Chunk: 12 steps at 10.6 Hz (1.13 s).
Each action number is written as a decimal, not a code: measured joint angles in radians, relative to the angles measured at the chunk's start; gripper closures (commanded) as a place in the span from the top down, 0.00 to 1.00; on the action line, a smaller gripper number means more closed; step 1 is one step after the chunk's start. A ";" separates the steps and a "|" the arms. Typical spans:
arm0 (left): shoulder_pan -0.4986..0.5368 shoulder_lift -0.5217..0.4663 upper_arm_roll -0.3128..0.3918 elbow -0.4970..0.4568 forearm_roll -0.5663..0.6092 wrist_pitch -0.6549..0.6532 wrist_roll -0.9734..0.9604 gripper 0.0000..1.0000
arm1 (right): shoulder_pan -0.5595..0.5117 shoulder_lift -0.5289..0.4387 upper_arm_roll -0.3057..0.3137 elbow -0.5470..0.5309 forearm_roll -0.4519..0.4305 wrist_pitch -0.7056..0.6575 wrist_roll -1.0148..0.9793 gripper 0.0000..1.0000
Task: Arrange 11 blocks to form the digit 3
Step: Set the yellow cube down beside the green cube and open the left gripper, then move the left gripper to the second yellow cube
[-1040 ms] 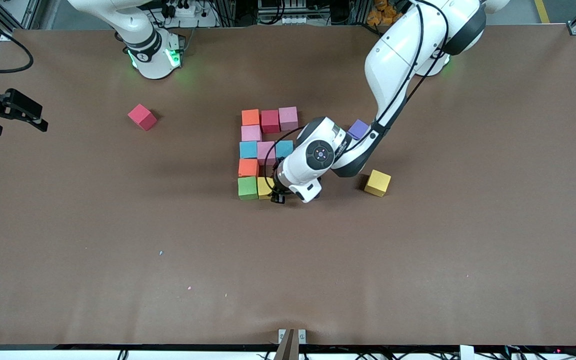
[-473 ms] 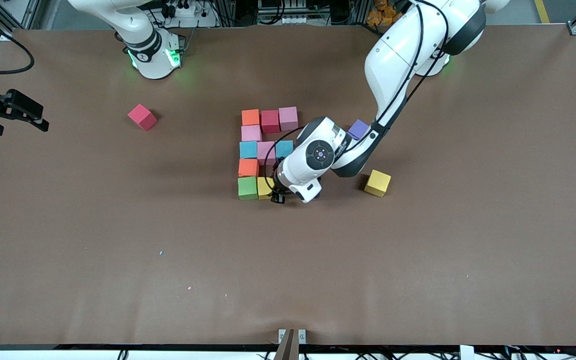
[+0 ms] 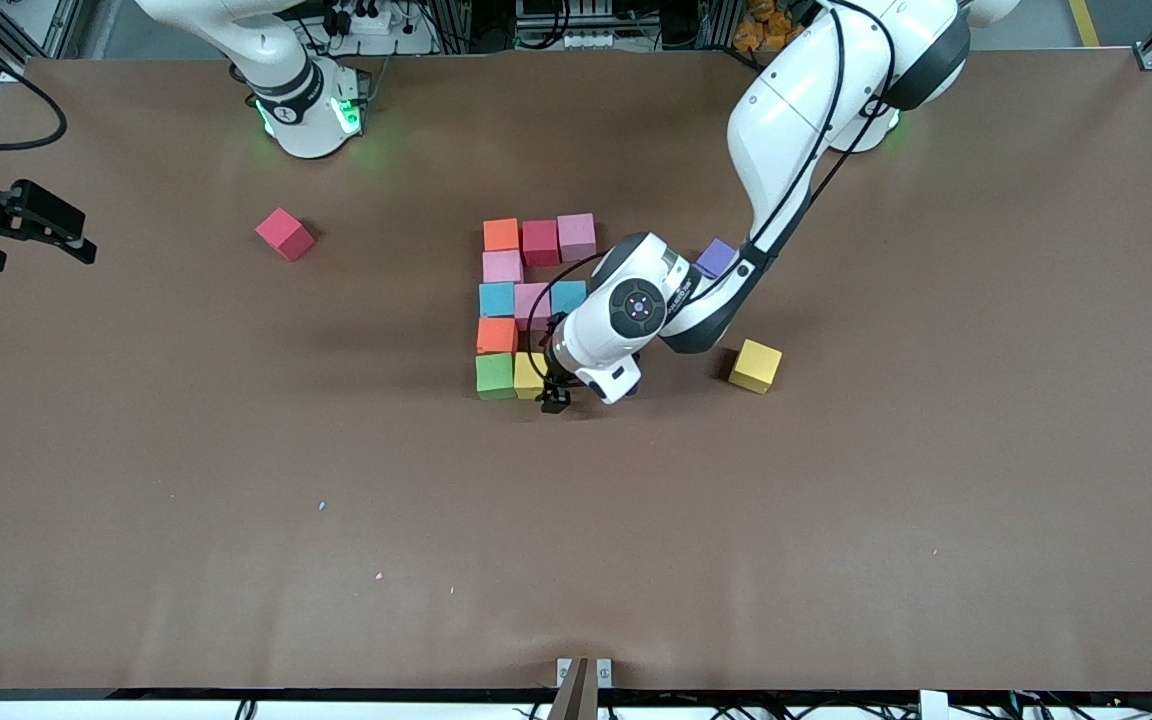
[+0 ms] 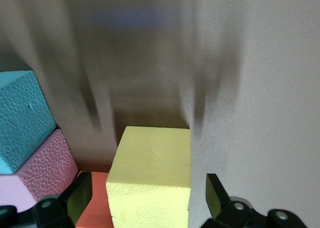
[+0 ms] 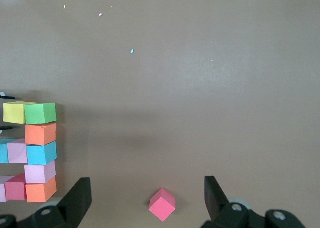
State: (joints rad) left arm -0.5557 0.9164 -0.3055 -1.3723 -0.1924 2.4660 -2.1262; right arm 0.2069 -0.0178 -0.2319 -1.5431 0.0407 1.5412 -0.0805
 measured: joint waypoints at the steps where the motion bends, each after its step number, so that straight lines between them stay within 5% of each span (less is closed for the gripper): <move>1: 0.000 -0.001 0.000 0.002 0.000 0.005 -0.002 1.00 | -0.009 0.002 0.004 0.000 0.002 0.000 0.000 1.00; 8: 0.020 -0.106 -0.001 -0.003 0.003 -0.151 -0.006 1.00 | -0.018 0.003 0.006 0.000 0.003 0.000 0.000 1.00; 12: 0.113 -0.262 -0.002 -0.248 0.013 -0.179 0.169 1.00 | -0.021 0.003 0.007 0.001 0.006 0.000 0.000 1.00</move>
State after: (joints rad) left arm -0.4427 0.6548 -0.3070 -1.6208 -0.1790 2.2870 -1.9576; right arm 0.1863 -0.0151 -0.2246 -1.5424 0.0463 1.5412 -0.0805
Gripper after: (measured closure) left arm 0.000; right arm 0.000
